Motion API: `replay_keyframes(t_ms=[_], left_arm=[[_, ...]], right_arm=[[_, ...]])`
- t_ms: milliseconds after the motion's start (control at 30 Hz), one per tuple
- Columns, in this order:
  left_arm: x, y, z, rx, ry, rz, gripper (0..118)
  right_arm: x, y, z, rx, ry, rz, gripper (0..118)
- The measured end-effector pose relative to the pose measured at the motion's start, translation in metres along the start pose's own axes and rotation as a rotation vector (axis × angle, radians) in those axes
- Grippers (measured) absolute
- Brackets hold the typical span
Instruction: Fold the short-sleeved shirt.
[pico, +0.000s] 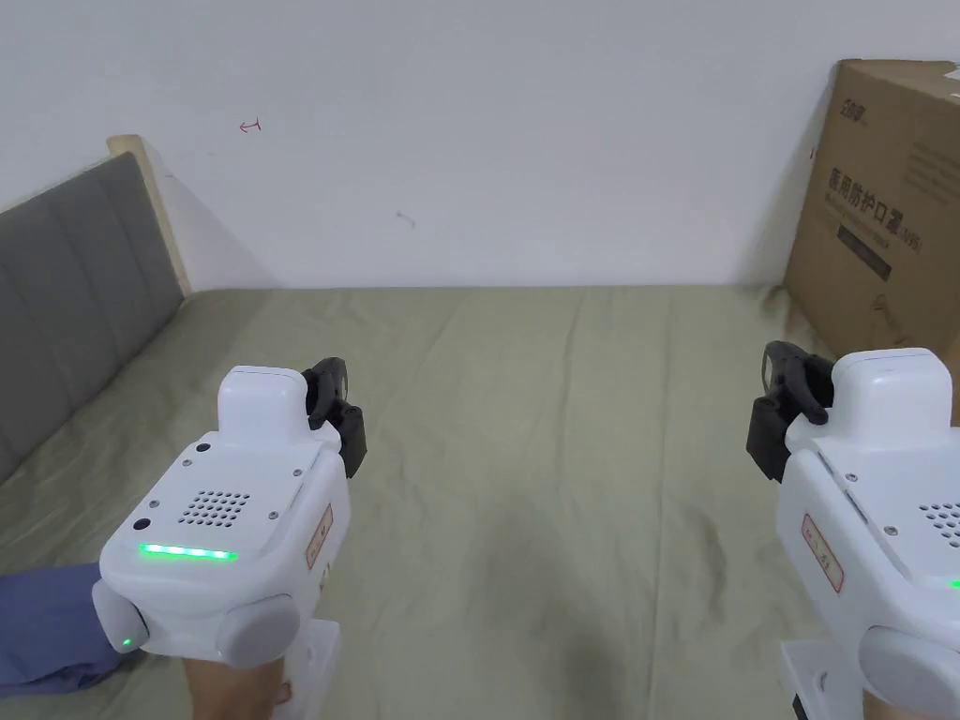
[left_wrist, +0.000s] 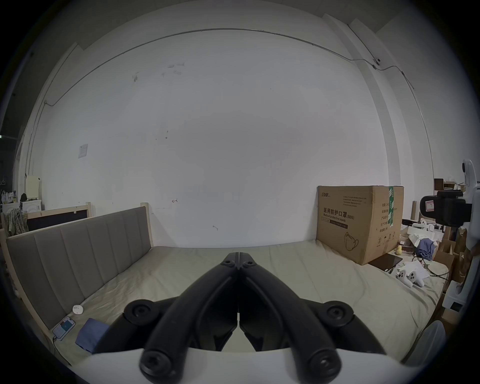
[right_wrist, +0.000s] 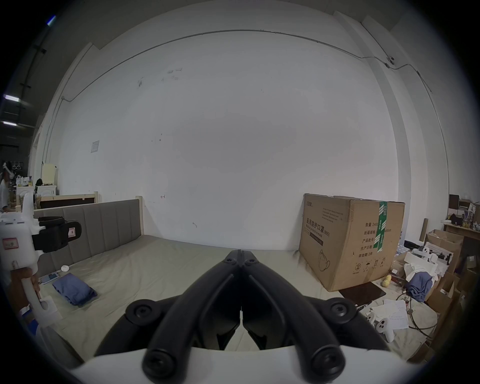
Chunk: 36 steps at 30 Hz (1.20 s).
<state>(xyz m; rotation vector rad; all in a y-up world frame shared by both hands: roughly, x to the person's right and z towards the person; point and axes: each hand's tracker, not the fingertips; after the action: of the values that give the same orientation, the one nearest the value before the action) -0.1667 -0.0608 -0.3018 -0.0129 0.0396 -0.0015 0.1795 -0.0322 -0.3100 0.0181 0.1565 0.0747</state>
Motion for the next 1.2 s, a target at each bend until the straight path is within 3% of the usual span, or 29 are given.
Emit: replay_keyframes(t_ms=[467,500,533,600,633,667,700,733,933,1200], left_arm=[[0.0005,-0.0003,-0.0020,-0.002,0.007,-0.006,2],[0.0000,-0.0009,-0.0020,0.003,0.021,-0.005,10],[-0.0005,-0.0014,-0.0025,0.004,0.025,-0.002,37],[-0.0020,-0.0014,-0.0047,-0.012,0.026,0.009,98],[-0.0030,-0.0019,-0.0077,-0.037,0.017,0.014,116],[-0.0029,-0.0028,-0.0080,-0.031,0.017,0.015,118],[-0.0014,-0.0044,-0.0064,-0.034,0.007,0.016,118],[-0.0001,-0.0037,-0.0047,-0.036,0.006,0.012,118],[0.0062,-0.0067,-0.0015,-0.008,0.044,-0.052,118],[0.0017,-0.0048,-0.0007,0.014,0.051,-0.018,118]], right_arm=[[-0.0012,-0.0030,-0.0029,-0.014,-0.006,0.001,0],[-0.0012,-0.0030,-0.0029,-0.014,-0.007,0.000,0],[-0.0009,-0.0029,-0.0030,-0.014,-0.004,-0.002,9],[-0.0006,-0.0029,-0.0030,-0.019,-0.004,-0.008,45],[-0.0004,-0.0032,-0.0034,-0.020,-0.004,-0.014,75],[-0.0002,-0.0036,-0.0040,-0.023,-0.004,-0.019,98],[-0.0001,-0.0040,-0.0048,-0.026,-0.004,-0.023,113],[-0.0001,-0.0045,-0.0053,-0.029,-0.006,-0.027,117],[0.0018,-0.0014,-0.0037,-0.019,-0.014,-0.055,118],[0.0027,-0.0013,-0.0034,-0.019,-0.021,-0.055,118]])
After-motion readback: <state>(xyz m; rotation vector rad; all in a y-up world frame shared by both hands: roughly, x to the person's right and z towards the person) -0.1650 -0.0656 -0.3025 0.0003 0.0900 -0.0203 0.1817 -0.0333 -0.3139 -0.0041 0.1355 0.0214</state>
